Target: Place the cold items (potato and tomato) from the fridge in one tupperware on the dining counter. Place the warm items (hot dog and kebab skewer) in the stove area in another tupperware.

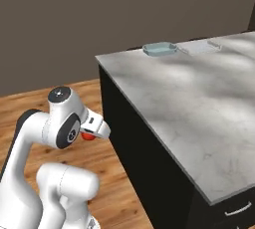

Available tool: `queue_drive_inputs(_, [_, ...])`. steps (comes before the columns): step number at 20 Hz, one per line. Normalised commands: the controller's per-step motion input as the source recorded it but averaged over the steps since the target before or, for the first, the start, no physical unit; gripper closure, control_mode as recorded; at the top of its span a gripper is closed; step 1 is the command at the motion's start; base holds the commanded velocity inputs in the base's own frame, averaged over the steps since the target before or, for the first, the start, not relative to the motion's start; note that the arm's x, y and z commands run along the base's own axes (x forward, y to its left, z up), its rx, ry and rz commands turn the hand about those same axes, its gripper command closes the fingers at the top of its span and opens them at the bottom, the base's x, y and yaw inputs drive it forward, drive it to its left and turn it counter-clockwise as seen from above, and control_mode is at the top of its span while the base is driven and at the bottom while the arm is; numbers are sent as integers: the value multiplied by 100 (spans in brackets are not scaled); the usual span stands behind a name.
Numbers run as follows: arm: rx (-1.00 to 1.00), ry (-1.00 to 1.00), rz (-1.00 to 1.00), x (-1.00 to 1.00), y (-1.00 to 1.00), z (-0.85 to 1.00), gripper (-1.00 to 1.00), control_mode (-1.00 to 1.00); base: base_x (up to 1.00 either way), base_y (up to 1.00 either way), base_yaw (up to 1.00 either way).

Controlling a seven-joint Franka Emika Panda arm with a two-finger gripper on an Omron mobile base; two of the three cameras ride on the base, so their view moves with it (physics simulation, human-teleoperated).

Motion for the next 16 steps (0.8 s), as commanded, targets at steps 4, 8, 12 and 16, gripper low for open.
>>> queue_drive_inputs(4, [0, 0, 0, 0, 0, 0, 100, 100, 100, 66, -40])
queue_drive_inputs(8, [0, 0, 0, 0, 0, 0, 100, 100, 87, 99, -68])
queue_drive_inputs(12, [0, 0, 0, 0, 0, 0, 100, 100, 82, 100, -70])
queue_drive_inputs(16, [0, 0, 0, 0, 0, 0, 100, 100, 46, 100, -51])
